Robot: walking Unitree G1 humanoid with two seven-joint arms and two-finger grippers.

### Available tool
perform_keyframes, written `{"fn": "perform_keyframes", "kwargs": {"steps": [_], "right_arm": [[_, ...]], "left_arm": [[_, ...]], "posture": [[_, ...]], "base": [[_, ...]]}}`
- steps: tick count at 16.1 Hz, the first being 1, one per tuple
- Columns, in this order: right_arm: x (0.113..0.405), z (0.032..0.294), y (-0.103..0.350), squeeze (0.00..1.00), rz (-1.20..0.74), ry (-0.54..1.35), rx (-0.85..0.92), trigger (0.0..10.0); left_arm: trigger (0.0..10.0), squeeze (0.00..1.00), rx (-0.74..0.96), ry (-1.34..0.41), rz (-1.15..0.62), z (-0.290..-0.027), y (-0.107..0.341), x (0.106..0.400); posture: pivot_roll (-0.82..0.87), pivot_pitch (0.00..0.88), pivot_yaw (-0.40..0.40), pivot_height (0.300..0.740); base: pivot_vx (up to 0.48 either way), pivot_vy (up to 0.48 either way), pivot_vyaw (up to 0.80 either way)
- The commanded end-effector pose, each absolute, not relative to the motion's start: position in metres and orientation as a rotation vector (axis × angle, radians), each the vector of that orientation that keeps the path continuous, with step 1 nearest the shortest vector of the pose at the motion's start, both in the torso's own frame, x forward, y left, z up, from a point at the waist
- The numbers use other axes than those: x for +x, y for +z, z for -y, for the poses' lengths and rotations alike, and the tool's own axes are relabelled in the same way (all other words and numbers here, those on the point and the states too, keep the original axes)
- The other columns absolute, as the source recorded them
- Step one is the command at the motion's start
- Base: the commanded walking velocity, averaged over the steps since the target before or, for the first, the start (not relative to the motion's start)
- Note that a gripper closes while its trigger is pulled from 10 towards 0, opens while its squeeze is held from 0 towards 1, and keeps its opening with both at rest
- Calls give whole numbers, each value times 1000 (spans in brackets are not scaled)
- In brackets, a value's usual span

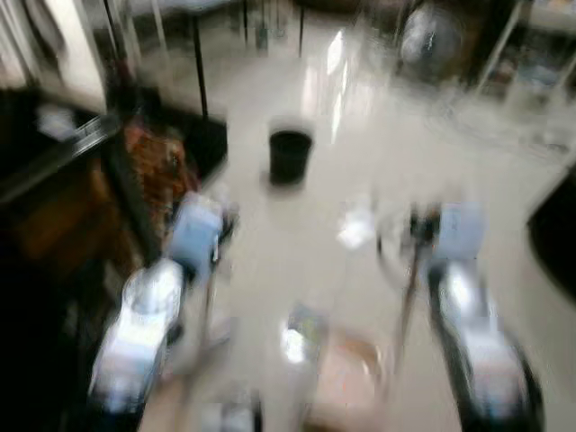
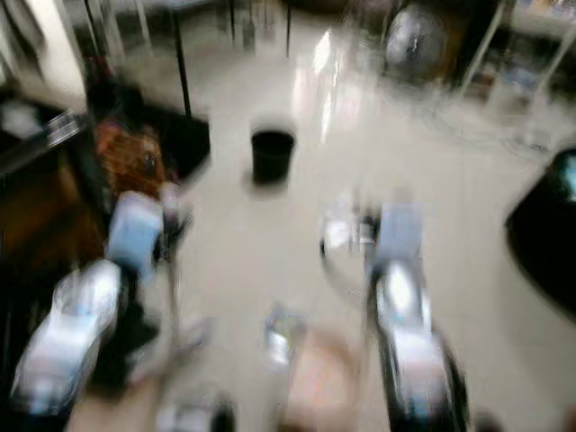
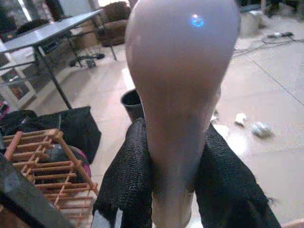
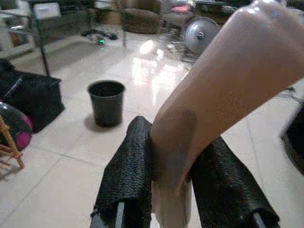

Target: Sweep floor

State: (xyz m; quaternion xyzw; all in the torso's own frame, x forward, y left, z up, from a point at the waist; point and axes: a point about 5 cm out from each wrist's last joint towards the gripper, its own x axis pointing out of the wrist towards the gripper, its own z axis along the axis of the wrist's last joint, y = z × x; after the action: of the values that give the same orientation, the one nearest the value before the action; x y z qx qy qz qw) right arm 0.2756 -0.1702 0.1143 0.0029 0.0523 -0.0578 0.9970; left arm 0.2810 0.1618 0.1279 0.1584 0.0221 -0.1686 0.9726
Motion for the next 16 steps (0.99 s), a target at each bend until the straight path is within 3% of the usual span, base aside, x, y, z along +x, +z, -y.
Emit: {"fn": "perform_keyframes", "kwargs": {"steps": [1, 5, 12, 16], "right_arm": [[277, 181, 130, 0, -40, -164, -13, 10000], [275, 182, 128, 0, -44, -176, -4, 10000], [274, 184, 127, 0, -49, -188, 8, 10000], [274, 185, 127, 0, -48, -195, 13, 10000]], "left_arm": [[10000, 0, 318, -375, 27, -152, 145, 286], [10000, 0, 345, -399, 72, -151, 151, 285], [10000, 0, 363, -396, 79, -152, 153, 286], [10000, 0, 335, -379, 71, -154, 154, 289]], "posture": [[78, 0, -26, 740], [84, 0, -23, 740], [90, 0, -20, 740], [91, 0, -17, 740]], "base": [[0, 0, 0], [0, 0, 0], [0, -450, 0], [0, 0, 0]]}}
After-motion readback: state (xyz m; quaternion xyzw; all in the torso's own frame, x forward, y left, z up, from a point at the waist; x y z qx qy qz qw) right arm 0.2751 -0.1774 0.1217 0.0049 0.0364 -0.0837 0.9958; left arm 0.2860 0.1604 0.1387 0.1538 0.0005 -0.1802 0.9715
